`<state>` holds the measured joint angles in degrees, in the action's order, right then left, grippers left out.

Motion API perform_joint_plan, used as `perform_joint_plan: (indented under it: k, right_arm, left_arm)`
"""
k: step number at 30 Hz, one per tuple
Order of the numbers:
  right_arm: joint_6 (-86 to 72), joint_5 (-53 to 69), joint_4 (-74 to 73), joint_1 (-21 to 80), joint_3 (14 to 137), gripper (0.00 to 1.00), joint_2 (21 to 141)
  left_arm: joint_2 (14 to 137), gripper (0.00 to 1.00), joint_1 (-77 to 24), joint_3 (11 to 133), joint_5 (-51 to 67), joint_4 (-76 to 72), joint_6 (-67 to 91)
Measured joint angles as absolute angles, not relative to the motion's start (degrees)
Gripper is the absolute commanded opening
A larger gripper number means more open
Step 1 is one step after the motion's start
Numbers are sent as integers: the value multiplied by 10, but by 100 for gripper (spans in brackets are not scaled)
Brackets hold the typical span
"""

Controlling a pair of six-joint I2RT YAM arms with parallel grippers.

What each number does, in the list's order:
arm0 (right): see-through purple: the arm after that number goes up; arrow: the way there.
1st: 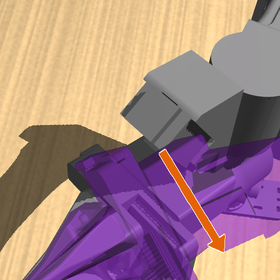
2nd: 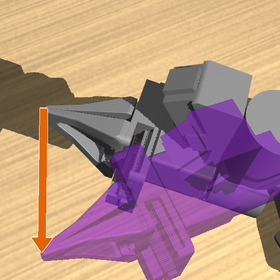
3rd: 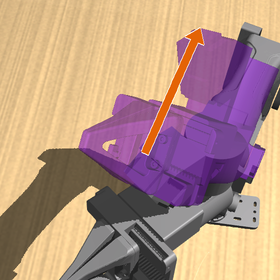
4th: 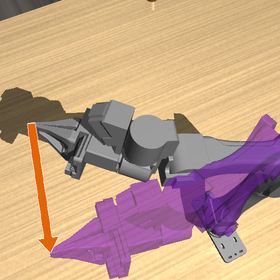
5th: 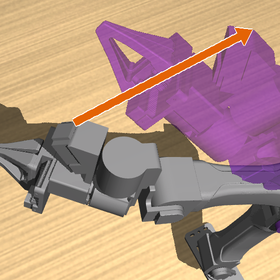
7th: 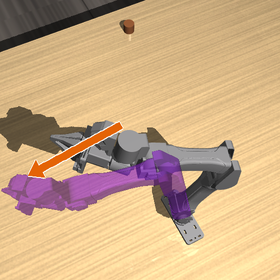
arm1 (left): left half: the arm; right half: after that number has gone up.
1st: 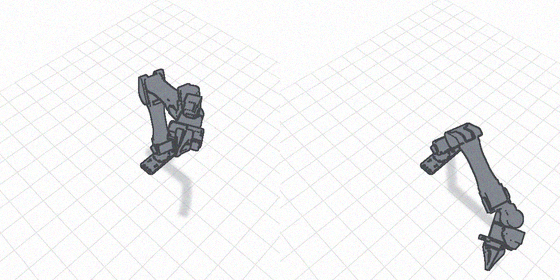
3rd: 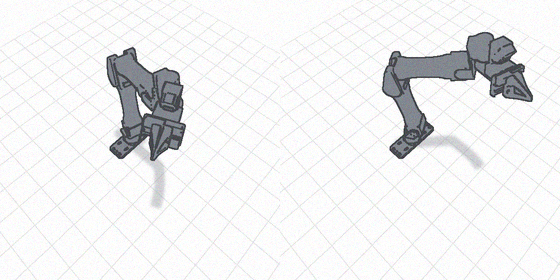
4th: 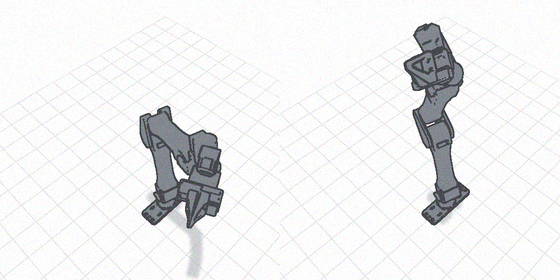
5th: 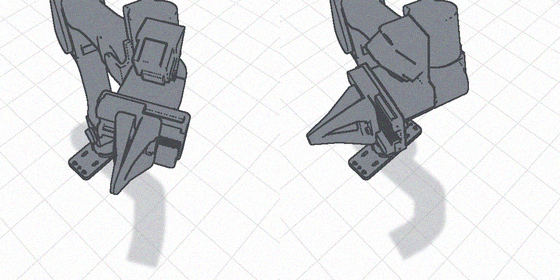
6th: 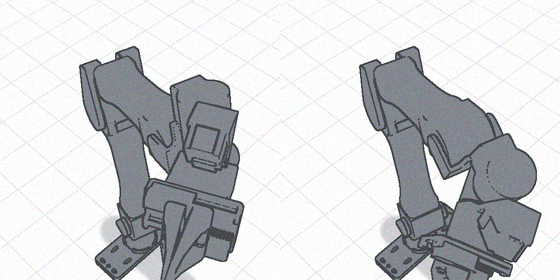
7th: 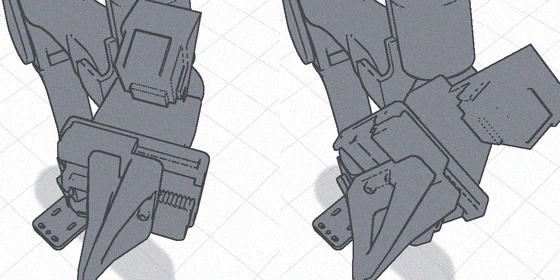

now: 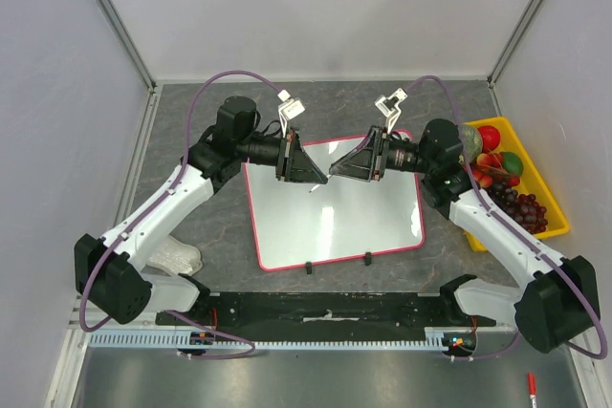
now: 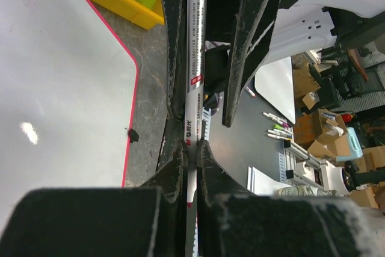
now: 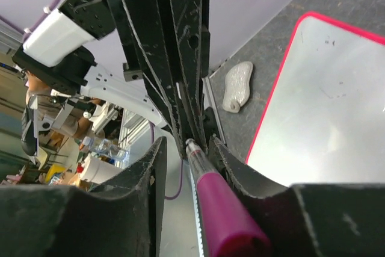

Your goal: Write a sentence on the whiteboard

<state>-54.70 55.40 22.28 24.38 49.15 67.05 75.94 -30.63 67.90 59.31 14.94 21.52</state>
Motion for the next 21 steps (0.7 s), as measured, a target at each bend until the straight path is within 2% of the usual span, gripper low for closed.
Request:
perform_joint_plan:
  k: [9,21]
  right_arm:
    - [-508,550,162,253,492,42,670]
    - [-498,539,141,248,492,38,659]
  left_arm:
    - [757,2,-306,679,592,155,213]
    - [746,2,-306,679,592,177,203]
